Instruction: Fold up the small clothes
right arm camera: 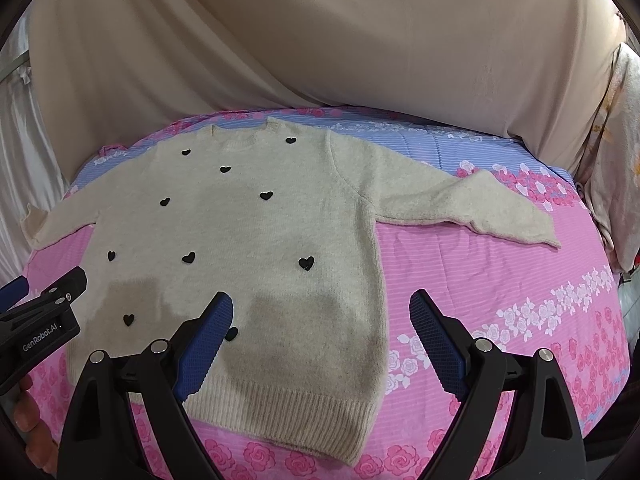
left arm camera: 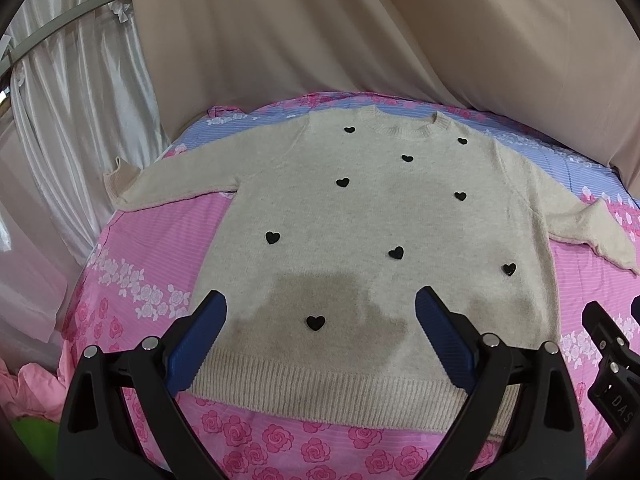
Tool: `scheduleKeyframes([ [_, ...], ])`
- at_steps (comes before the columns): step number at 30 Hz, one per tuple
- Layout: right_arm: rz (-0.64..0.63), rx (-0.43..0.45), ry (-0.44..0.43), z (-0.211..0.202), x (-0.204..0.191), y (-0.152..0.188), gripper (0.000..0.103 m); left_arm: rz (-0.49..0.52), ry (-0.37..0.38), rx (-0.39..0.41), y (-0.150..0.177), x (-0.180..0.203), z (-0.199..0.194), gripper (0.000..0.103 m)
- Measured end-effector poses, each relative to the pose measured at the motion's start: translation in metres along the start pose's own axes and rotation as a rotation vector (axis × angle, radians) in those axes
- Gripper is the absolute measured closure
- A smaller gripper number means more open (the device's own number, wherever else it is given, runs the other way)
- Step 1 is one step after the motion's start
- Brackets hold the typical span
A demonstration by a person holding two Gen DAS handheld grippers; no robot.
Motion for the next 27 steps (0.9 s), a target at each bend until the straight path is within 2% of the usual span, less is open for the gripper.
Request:
scheduleKeyframes([
  [9,0.02,-0.03,-0.018,0.01,0.004,0.001,0.015,-0.003,0.009,-0.017,-0.002,-0.001,0.006,0.01],
  [11,0.049,-0.045,-0.013,0.02,0.023,0.002,0.015,-0.017,0.035,-0.042,-0.001,-0.001,0.008,0.01],
  [13,0.12,-0.059,0.029,0.037,0.065,0.005,0.015,-0.032,0.068,-0.06,0.0,0.003,0.007,0.009],
  [16,0.335,-0.101,0.081,0.071,0.171,0.015,0.016,-0.035,0.089,-0.067,0.005,0.013,0.003,0.009],
  [19,0.528,-0.125,0.146,0.1,0.274,0.025,0.019,-0.017,0.079,-0.06,0.011,0.027,-0.002,0.009],
  [23,0.607,-0.158,0.196,0.143,0.36,0.026,0.023,0.011,0.045,-0.071,0.017,0.046,-0.005,0.009],
  [25,0.674,-0.171,0.17,0.165,0.392,0.029,0.025,0.021,0.023,-0.075,0.019,0.054,-0.005,0.009],
  [27,0.74,-0.186,0.149,0.185,0.414,0.033,0.033,0.02,0.008,-0.082,0.019,0.06,-0.005,0.009],
])
Point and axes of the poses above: each gripper's, at about its wrist camera, not at the fingertips, and z roughly the way its jaws point, x to its right, y to its underside, the point moved 5 cm from there along z, roughly the way its jaws point, and after that the axes turned 6 degrees about -z, right-handed, at the moved point
